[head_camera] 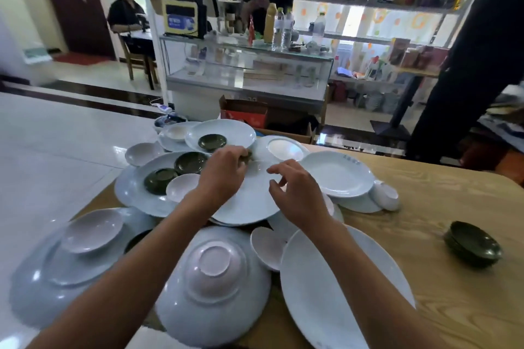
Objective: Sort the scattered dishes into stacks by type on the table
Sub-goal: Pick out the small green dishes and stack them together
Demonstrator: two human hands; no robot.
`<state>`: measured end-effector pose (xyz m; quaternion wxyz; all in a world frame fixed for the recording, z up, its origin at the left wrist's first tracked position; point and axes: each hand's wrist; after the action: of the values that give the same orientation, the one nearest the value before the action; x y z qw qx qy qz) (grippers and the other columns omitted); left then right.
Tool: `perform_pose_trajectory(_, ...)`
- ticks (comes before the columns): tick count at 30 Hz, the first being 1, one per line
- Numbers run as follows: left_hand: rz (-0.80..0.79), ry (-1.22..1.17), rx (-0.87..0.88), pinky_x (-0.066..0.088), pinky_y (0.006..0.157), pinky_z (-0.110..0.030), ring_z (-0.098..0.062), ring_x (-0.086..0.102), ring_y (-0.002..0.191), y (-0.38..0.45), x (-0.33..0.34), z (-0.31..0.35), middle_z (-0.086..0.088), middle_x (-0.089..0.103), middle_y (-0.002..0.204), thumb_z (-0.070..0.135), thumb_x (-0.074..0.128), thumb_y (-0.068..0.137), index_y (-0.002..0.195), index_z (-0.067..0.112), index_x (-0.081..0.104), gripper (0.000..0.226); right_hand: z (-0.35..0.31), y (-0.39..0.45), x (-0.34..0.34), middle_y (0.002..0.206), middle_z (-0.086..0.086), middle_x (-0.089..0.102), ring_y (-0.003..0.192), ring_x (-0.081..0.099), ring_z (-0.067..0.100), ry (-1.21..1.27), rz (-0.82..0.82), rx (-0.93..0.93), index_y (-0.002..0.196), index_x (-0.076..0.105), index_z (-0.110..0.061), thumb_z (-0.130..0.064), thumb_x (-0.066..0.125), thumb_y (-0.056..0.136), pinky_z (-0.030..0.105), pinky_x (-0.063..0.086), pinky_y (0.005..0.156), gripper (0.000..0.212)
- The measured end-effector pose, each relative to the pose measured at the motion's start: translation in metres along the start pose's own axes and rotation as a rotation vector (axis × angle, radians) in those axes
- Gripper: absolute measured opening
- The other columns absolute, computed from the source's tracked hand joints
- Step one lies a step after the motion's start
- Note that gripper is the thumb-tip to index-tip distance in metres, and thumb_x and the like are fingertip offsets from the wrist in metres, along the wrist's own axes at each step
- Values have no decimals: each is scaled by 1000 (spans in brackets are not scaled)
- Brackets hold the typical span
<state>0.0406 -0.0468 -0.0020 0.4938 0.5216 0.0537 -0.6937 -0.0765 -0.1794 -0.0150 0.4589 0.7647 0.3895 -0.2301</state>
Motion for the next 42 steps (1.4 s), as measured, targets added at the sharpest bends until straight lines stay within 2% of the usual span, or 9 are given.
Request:
perform_pose_trajectory(3,-30,82,-20,51,86,-37,-26,62,101,11,2,-22,-10,67,110,11,60,89,115,10,66,27,-7,11,18,112,-4,63,81,63,12,-19,-43,31,109,68,-19,-18,63,85,29,52,75,25)
perform_pose_trajectory(6,-74,259,14,52,82,-38,-25,59,94,28,16,-30,-10,66,99,16,58,88,108,11,66,22,-5,15,27,113,-2,63,87,63,16,-38,-64,71,109,68,-18,-19,63,85,28,50,77,25)
perform_pose_trajectory(12,-189,478,79,45,79,-34,-26,57,99,51,40,-23,-8,66,104,16,51,93,112,16,63,22,7,9,25,113,-5,62,82,63,13,-36,-41,170,110,68,-20,-20,63,85,28,50,76,26)
perform_pose_trajectory(16,-223,540,99,38,75,-31,-26,57,100,55,48,-26,-7,68,104,12,47,93,109,18,65,25,14,8,18,110,-5,62,73,57,8,-32,-9,191,108,69,-20,-17,65,84,23,46,72,24)
perform_pose_trajectory(23,-104,461,118,47,81,-37,-28,56,98,49,54,-19,-10,67,99,1,52,86,106,9,63,24,16,4,16,108,-4,63,76,60,10,-33,19,193,107,70,-18,-16,64,85,21,46,71,23)
perform_pose_trajectory(30,97,260,315,47,75,-36,-24,56,91,31,53,26,-8,70,96,4,60,88,106,10,68,20,18,-1,-3,112,0,68,89,64,14,-4,116,226,112,69,-15,-16,66,88,22,51,82,25)
perform_pose_trajectory(33,145,183,392,50,74,-39,-28,59,90,19,55,55,-9,72,95,1,69,81,102,8,71,22,23,-8,-21,112,0,69,90,65,13,-1,218,270,117,67,-17,-19,65,90,29,56,84,27)
perform_pose_trajectory(38,92,98,452,52,84,-44,-29,60,98,4,63,110,-9,71,105,8,76,78,109,9,70,32,49,-30,-64,100,-2,69,83,66,13,39,312,402,125,59,-23,-17,62,90,26,55,74,36)
perform_pose_trajectory(42,81,54,551,55,78,-40,-28,61,94,-8,74,152,-8,72,102,9,80,74,106,9,70,34,73,-52,-97,104,-1,69,85,67,14,-7,343,466,133,55,-24,-22,62,93,20,51,72,40)
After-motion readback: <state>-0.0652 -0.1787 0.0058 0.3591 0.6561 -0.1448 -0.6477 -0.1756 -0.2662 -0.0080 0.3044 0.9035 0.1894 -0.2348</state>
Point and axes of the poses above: each hand's wrist, its own y-axis towards the middle knuckle, its own x-axis out of the palm, z = x × y
